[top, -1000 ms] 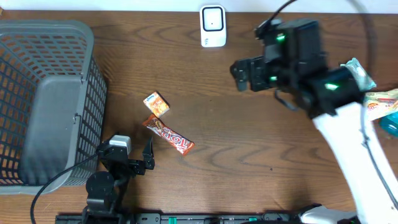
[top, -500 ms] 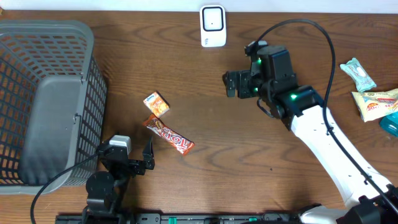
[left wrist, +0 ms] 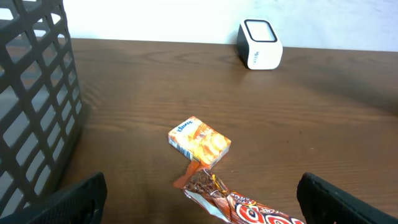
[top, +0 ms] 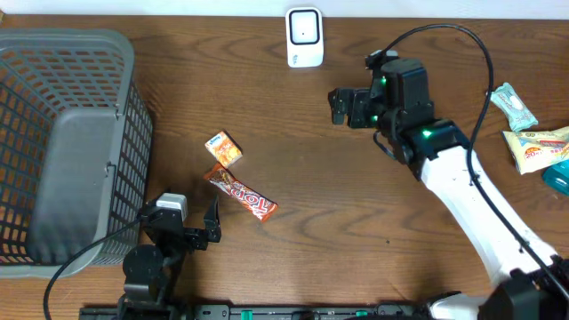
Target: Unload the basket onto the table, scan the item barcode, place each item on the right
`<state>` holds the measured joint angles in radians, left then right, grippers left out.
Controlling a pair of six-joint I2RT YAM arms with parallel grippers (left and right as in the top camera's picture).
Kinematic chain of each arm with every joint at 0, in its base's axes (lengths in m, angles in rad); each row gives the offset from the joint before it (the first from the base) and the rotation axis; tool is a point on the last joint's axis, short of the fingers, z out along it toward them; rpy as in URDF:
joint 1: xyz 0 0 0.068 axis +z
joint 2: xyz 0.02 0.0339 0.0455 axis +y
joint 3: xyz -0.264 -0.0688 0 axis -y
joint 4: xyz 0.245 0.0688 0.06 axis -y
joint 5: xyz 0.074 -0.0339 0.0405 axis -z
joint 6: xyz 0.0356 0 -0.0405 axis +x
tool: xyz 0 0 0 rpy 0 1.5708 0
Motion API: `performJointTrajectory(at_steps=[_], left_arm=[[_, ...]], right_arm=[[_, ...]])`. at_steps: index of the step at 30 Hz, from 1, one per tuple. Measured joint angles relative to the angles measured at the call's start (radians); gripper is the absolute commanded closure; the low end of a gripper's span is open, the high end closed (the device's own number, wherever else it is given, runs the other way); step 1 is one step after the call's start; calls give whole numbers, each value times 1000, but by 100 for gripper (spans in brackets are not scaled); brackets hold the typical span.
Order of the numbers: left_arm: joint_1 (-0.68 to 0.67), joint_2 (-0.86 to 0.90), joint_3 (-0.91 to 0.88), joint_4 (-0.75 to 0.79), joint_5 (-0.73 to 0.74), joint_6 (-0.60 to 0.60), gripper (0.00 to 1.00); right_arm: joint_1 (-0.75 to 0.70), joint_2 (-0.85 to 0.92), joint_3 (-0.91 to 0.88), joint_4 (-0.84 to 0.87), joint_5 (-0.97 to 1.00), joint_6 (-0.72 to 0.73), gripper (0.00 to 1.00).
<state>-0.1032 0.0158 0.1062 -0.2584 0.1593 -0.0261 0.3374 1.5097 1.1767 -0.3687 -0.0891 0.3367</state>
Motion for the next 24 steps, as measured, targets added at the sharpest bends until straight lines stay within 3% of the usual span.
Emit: performJointTrajectory(at_steps=[9,24], left_arm=[[0,0,0,0,0,0,2],[0,0,0,0,0,0,2]], right_arm=[[-6,216,-1,98,-45,50,1],[28,304,-2,373,-165,77,1]])
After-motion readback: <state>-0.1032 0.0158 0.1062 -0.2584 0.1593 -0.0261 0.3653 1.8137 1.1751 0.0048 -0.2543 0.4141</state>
